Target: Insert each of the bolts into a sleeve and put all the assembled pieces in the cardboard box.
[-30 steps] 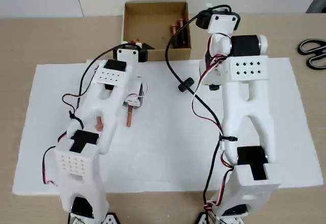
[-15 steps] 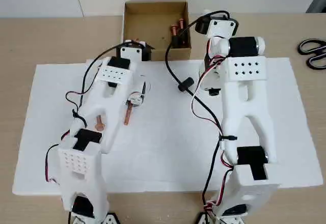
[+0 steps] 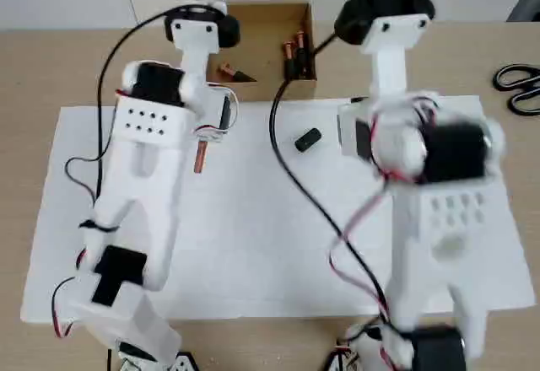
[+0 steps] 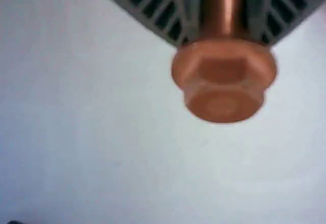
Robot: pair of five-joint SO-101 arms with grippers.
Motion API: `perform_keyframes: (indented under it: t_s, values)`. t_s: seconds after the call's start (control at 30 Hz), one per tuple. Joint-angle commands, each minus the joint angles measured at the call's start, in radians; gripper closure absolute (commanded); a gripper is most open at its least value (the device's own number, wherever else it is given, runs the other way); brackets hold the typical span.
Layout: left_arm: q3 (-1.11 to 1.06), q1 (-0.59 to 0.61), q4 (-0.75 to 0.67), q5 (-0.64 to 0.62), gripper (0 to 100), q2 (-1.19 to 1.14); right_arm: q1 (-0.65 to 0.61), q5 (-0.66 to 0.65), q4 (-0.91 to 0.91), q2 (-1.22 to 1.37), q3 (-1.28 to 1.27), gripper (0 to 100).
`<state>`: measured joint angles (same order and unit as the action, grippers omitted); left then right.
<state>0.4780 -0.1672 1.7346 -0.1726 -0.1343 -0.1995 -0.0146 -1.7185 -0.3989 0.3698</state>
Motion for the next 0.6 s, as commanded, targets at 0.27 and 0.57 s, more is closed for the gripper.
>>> perform_keyframes:
  t_s: [0.27,0.57]
  values:
    - [-0.226,-0.173,-0.132,0.000,100,0.620,-0.091,-0.006,0.170,-0.667,-0.660,99.5]
    - [-0.785,-0.178,-0.589,-0.230,99,0.852,-0.097,-0.006,0.877,-0.940,-1.399,99.5]
